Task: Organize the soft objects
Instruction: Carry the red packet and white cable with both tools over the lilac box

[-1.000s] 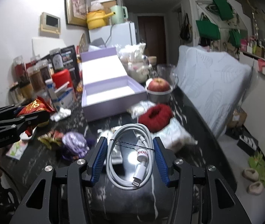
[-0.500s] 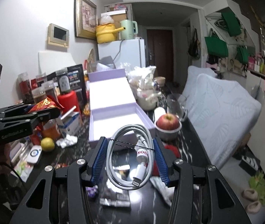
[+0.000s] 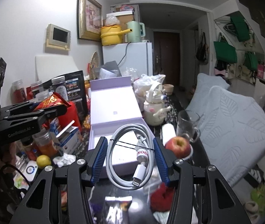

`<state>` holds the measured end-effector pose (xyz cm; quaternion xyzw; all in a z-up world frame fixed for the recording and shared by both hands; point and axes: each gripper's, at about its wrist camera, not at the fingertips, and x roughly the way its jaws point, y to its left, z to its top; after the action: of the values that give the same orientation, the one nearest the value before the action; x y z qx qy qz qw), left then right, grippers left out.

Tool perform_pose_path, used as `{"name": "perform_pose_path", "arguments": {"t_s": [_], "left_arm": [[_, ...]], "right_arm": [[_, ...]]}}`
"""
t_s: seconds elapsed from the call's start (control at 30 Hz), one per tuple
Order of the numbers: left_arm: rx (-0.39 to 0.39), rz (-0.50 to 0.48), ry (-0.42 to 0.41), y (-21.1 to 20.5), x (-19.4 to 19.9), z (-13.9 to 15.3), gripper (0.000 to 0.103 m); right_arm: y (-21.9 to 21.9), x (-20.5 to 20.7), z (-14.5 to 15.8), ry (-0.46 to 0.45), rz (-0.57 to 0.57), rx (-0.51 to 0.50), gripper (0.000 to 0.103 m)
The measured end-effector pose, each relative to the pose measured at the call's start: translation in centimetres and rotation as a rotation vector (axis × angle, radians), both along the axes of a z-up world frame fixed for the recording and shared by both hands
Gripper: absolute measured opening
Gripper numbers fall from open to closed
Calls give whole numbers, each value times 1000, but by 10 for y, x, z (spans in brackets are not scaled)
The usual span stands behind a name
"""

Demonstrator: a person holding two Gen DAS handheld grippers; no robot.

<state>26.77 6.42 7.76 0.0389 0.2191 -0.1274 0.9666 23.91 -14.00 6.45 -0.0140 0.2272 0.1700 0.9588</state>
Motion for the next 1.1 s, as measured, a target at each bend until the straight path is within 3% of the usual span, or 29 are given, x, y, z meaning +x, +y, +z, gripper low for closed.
{"name": "perform_pose_path", "arguments": {"t_s": [0.33,0.73,1.1], "left_arm": [[3,26,26,2,66,-7,38],[15,41,98,-9,146,-44,38],[54,92,182,0,190,-79,38]], "right_arm": [[20,65,-2,-11,22,-19,50],[33,148,-20,10,14,-10,50],[47,197,-33,35,23,-6,50]]}}
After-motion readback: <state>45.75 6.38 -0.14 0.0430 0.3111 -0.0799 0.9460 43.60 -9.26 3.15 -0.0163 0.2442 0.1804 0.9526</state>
